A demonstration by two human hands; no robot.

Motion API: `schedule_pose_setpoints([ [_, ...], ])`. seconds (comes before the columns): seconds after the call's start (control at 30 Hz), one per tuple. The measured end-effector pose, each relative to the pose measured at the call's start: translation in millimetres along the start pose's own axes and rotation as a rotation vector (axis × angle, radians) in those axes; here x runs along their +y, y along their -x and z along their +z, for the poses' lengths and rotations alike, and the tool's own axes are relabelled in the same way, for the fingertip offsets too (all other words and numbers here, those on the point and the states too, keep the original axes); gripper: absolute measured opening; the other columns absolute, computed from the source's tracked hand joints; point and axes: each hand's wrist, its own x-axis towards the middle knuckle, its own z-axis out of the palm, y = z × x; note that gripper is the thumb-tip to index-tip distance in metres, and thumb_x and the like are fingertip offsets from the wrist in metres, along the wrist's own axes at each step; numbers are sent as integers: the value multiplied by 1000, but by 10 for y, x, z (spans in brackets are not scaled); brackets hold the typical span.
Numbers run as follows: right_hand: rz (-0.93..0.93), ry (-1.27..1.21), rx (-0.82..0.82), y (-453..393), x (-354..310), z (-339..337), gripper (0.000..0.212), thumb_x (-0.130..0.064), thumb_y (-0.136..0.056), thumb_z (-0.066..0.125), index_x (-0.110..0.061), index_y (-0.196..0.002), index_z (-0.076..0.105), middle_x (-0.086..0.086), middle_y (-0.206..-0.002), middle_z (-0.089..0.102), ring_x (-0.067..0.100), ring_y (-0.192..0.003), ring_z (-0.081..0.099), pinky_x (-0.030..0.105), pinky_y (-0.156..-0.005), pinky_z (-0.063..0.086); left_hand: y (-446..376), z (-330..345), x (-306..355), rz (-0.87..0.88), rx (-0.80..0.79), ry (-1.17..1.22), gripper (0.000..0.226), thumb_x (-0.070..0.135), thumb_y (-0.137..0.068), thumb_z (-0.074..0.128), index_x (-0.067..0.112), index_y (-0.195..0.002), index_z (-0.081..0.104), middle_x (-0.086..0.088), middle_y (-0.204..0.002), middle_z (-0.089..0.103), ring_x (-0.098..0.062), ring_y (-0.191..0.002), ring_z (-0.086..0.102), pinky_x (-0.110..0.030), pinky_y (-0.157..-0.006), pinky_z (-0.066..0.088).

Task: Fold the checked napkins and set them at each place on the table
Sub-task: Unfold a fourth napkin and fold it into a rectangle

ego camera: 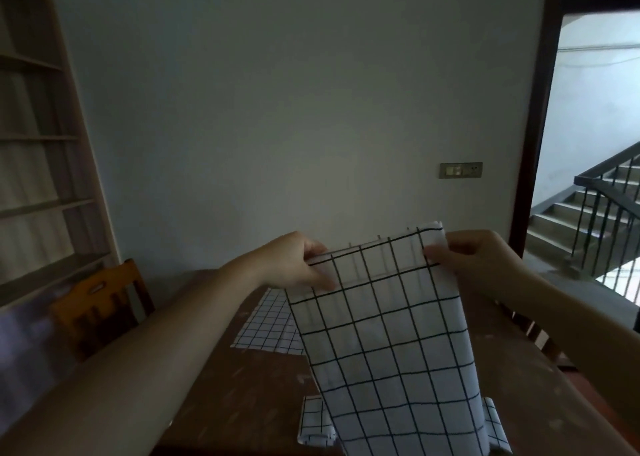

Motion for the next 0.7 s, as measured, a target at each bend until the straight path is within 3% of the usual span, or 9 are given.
schedule_pose_setpoints([
  [0.07, 41, 9, -55, 39, 45, -62, 18, -19, -89, 67, -15, -73, 75, 4, -69, 74, 12, -60, 69, 14, -53, 50, 31, 12, -75, -35, 13, 7, 15, 38, -74, 82, 29, -78, 71, 11, -74, 71, -1, -69, 64, -23, -68, 46],
  [0.17, 88, 101, -104, 83, 158, -100, 15, -17, -90, 65, -13, -79, 75, 1, -75, 76, 16, -69, 73, 21, -62, 57, 50, 67, -123, -20, 185, 244, 17, 27, -74, 83, 24, -89, 74, 4, -90, 76, -7, -86, 71, -20, -79, 53],
  [0.23, 115, 42, -63, 82, 183, -127, 16, -15, -89, 66, -11, -76, 75, 4, -72, 75, 19, -68, 72, 26, -63, 57, 47, 121, -109, -33, 314, 460, 15, 17, -78, 79, 18, -91, 73, 0, -90, 76, -8, -83, 72, -14, -71, 53],
  [0.3, 128, -16, -45, 84, 175, -142, 19, -10, -88, 65, -10, -71, 73, 1, -63, 73, 10, -59, 69, 17, -53, 52, 21, 172, -103, -64, 410, 613, 9, 15, -83, 75, 12, -91, 73, -2, -87, 76, -8, -79, 73, -14, -67, 52],
  [0.4, 157, -43, -47, 91, 172, -154, 17, -8, -88, 65, -12, -73, 72, -1, -66, 74, 5, -58, 70, 11, -49, 49, -1, 230, -70, -62, 492, 660, 13, 20, -87, 71, 8, -89, 74, -4, -85, 76, -10, -81, 72, -14, -70, 51],
  [0.53, 162, -83, 15, 75, 199, -174, 8, -11, -89, 65, -14, -86, 73, 4, -78, 77, 17, -73, 74, 19, -58, 56, -12, 249, -11, -56, 553, 703, 14, 22, -86, 71, 9, -88, 75, -3, -84, 76, -6, -79, 72, -13, -67, 50],
  [0.7, 184, -79, 39, 63, 185, -176, 14, -15, -91, 63, -10, -85, 74, 6, -79, 76, 13, -68, 73, 17, -55, 54, -6, 245, -1, -48, 580, 717, 7, 23, -84, 73, 16, -84, 75, 2, -78, 76, -5, -76, 72, -19, -70, 52],
])
